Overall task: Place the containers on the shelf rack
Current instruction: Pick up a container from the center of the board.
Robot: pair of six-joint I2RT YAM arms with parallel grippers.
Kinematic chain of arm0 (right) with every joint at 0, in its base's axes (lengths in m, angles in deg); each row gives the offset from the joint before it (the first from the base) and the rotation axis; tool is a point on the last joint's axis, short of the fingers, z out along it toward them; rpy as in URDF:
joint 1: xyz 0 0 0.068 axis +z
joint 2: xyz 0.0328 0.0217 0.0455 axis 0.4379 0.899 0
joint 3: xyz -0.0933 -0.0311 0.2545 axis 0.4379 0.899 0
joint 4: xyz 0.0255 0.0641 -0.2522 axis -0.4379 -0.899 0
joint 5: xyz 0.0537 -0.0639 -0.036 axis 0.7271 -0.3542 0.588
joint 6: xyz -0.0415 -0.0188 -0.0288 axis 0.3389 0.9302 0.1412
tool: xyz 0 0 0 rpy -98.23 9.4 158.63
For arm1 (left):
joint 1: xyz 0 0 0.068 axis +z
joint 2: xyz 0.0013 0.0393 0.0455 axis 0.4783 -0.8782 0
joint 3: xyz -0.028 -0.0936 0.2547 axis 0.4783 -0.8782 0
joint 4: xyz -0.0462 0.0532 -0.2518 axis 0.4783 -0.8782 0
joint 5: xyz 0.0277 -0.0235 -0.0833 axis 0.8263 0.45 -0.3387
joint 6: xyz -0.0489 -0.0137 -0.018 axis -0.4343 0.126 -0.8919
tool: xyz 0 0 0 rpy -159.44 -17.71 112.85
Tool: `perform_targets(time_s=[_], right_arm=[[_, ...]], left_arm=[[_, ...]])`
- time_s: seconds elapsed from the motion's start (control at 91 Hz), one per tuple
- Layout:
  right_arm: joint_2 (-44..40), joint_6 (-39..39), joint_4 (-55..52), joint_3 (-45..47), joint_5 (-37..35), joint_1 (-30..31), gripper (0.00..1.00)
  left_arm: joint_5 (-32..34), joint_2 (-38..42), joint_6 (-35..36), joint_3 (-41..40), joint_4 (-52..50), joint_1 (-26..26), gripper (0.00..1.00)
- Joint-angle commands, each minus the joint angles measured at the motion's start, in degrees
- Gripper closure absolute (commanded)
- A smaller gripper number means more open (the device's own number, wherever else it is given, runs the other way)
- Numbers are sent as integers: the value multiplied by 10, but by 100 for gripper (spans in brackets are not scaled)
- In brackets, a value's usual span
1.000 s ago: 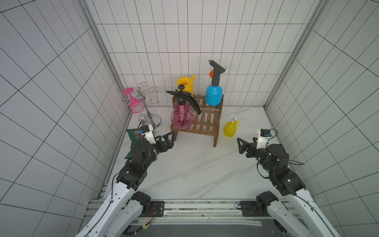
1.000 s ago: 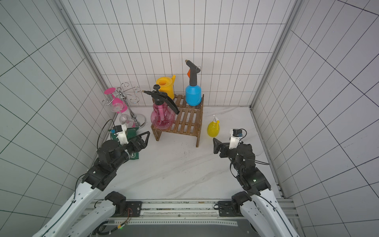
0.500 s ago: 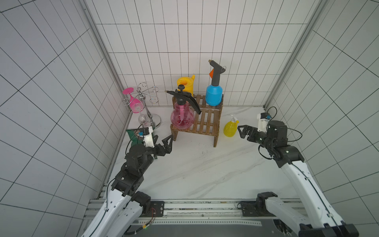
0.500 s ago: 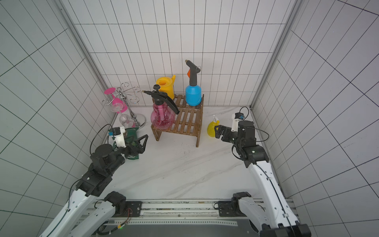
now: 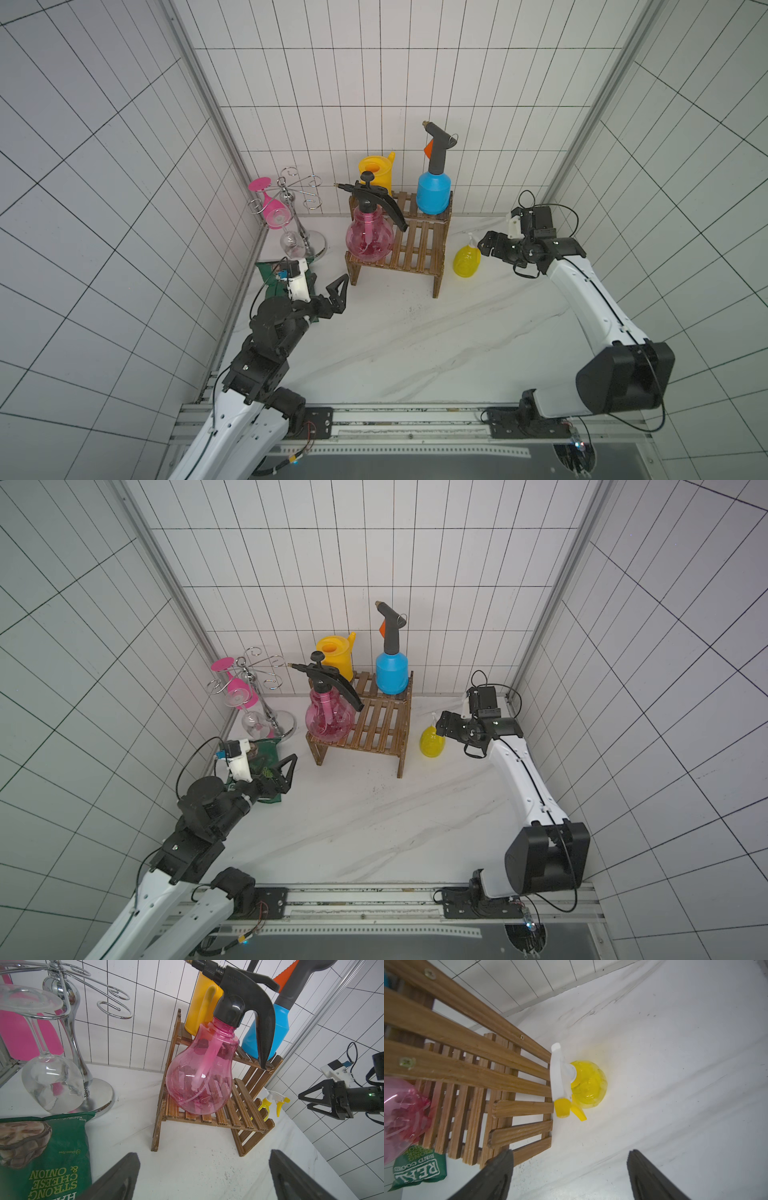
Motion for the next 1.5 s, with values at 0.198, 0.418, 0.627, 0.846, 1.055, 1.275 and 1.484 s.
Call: perform_targets(time_s=[0.198, 0.418, 0.627, 0.846, 1.055, 1.275, 1.484], right_arm=[[92, 31, -40, -95, -39, 25, 24], [152, 33, -61, -151, -54, 37, 35], [187, 39, -71, -174, -68, 41, 44], [220, 47, -82, -197, -78, 48, 51], [233, 59, -84, -203, -84, 56, 58], [217, 78, -86, -195, -96, 62, 74], [137, 88, -57, -134, -120, 64, 100]], left_arm=[[10, 5, 6, -9, 17, -1, 1], [13, 9, 8, -11, 14, -1, 1], [14, 9, 9, -12, 14, -2, 1], [14, 10, 9, -13, 14, -1, 1], [15, 10, 11, -12, 14, -2, 1], [15, 9, 12, -10, 14, -1, 1], [14, 7, 13, -9, 14, -1, 1]])
